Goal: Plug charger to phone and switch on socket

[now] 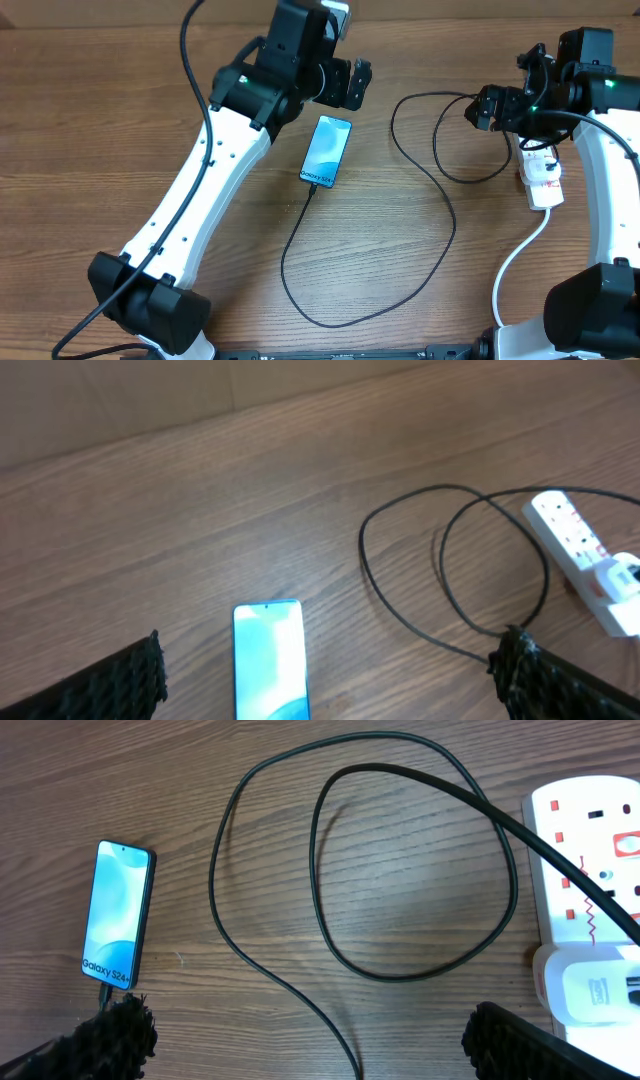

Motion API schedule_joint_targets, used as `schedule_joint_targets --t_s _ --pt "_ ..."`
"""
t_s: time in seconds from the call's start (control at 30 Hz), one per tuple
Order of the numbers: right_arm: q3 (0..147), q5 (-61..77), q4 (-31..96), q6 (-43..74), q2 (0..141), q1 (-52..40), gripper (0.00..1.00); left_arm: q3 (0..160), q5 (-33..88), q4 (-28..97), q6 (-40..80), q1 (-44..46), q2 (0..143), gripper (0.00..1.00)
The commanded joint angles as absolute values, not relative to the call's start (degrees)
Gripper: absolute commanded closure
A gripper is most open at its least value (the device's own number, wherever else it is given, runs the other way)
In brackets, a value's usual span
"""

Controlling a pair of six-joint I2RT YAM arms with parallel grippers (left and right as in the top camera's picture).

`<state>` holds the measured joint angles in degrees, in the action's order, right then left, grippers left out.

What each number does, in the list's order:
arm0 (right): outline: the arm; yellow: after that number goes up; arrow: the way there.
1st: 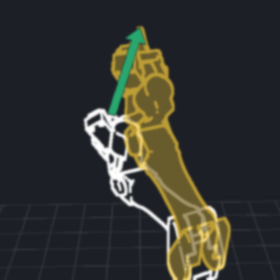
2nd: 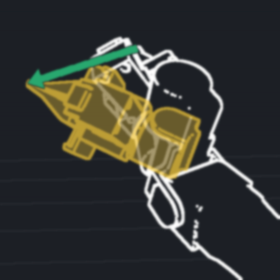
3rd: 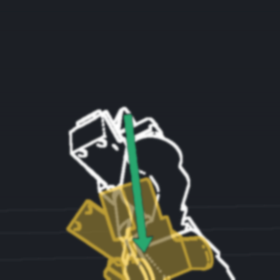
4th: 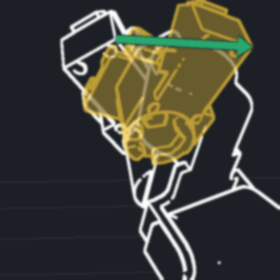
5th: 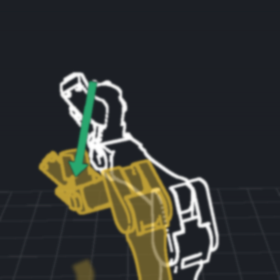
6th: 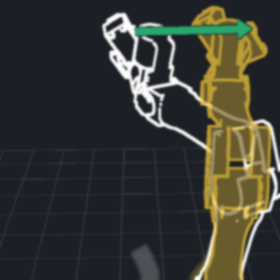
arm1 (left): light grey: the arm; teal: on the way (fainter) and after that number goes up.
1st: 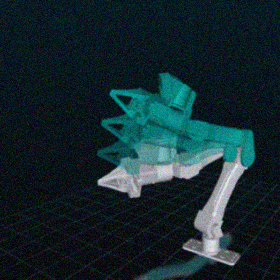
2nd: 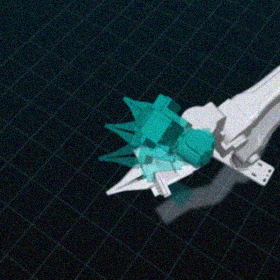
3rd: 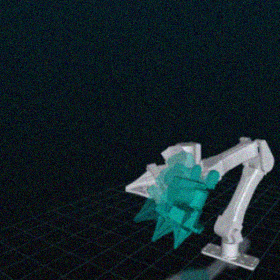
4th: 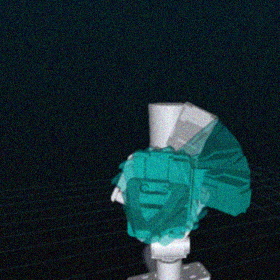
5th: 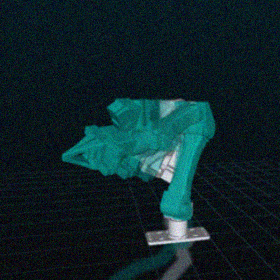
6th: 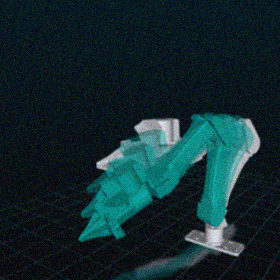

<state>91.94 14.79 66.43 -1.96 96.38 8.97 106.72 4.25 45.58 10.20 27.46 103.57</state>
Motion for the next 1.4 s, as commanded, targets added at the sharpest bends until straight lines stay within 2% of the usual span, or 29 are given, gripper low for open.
schedule_joint_targets --t_s 0.0,0.23,0.87,1.27,1.37 --pt "93.3 15.1 66.1 -2.4 95.4 9.1 0.00 103.7 4.6 42.3 11.4 27.8 103.2 0.01" --pt "93.3 15.1 66.1 -2.4 95.4 9.1 0.00 97.4 4.5 35.7 12.3 27.9 101.6 0.01" --pt "93.3 15.1 66.1 -2.4 95.4 9.1 0.00 64.0 4.5 9.6 12.7 24.4 85.2 0.00" --pt "93.3 15.1 66.1 -2.4 95.4 9.1 0.00 37.6 5.3 -11.4 28.8 15.3 74.8 0.00" --pt "93.3 15.1 66.1 -2.4 95.4 9.1 0.00 30.7 7.9 -18.9 29.0 12.9 72.4 0.00"
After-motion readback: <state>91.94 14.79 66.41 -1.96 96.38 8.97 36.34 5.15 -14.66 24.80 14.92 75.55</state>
